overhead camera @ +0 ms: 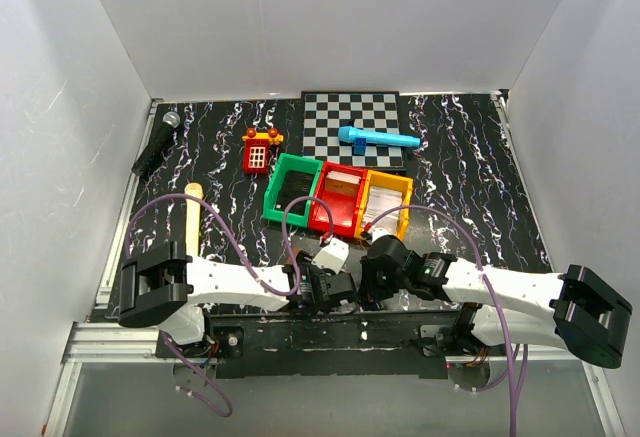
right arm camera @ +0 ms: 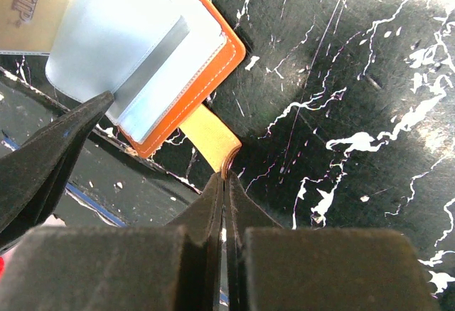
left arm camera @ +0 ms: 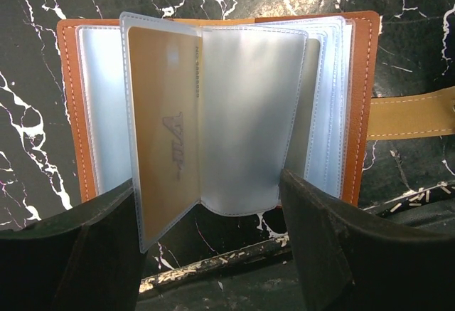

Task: Take the credit cards out of the card holder
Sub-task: Remove the credit card from the card holder.

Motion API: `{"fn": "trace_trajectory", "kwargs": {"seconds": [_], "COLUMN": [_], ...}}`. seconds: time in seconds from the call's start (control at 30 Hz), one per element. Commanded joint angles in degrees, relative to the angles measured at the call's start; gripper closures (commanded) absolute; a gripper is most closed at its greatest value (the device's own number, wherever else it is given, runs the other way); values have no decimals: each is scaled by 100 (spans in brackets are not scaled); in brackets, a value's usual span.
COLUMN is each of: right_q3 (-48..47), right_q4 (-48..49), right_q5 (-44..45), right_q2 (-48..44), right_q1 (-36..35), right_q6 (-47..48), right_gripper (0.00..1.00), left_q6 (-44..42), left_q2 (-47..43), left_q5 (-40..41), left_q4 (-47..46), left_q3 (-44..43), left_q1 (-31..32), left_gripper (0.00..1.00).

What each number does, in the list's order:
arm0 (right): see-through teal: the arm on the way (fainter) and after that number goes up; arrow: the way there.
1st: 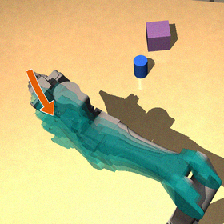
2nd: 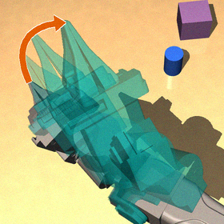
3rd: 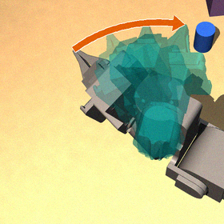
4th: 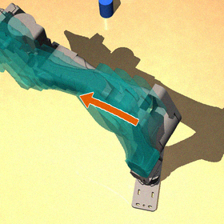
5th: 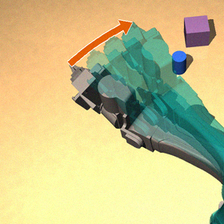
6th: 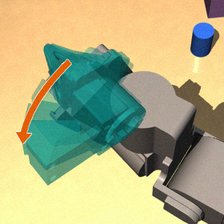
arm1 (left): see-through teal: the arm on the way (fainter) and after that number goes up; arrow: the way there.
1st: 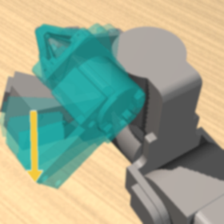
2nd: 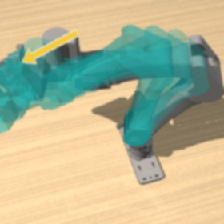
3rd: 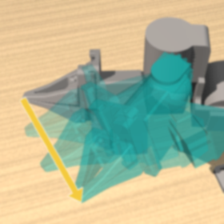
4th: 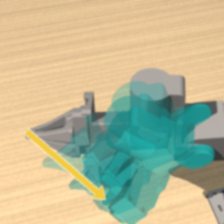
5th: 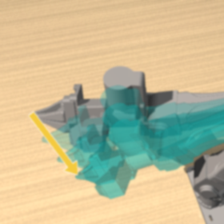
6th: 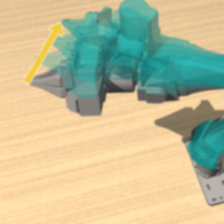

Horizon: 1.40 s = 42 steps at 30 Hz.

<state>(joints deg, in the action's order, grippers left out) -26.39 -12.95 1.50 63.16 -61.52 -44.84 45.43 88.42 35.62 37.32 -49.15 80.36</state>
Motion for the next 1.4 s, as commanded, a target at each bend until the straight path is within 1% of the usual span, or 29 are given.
{"fn": "trace_trajectory", "kwargs": {"seconds": [0.0,0.27,0.67,0.7,0.77,0.8,0.83,0.87,0.9,0.97,1.0,1.03,1.1,1.37], "right_q3": [3,3,20,11,20,11,20,20,29,20,11,11,20,82], "right_q4": [47,56,56,47,64,73,82,100,117,126,126,126,126,117], "right_q5": [0,8,35,35,44,44,52,61,79,79,70,44,9,-35], "right_q2": [13,21,13,4,-31,-66,-110,-163,-198,-251,-251,-242,-216,-225], "right_q1": [26,26,26,26,26,26,26,34,34,61,78,87,122,219], "right_q6": [2,-7,-60,-69,-95,-104,-121,-130,-130,-130,-113,-113,-121,-122], "right_gripper": [99,99,99,97,86,75,68,65,64,66,71,78,98,99], "left_q6": [-8,-87,-157,-166,-166,-157,-175,-175,-166,-140,-140,-122,-70,45], "left_q2": [-290,-457,-457,-475,-475,-475,-466,-475,-466,-466,-484,-484,-510,-721], "left_q5": [200,262,209,209,226,226,200,209,218,235,253,270,332,587], "left_q4": [-5,-58,-111,-111,-111,-111,-120,-111,-111,-94,-76,-50,29,398], "left_q3": [37,28,-16,-7,-7,1,-7,-16,-7,-7,10,10,1,10], "left_q1": [-20,-20,-29,-20,-20,-20,-29,-20,-20,-20,-29,-20,-20,-29], "left_gripper": [32,31,32,32,32,33,33,33,34,34,34,34,34,32]}}
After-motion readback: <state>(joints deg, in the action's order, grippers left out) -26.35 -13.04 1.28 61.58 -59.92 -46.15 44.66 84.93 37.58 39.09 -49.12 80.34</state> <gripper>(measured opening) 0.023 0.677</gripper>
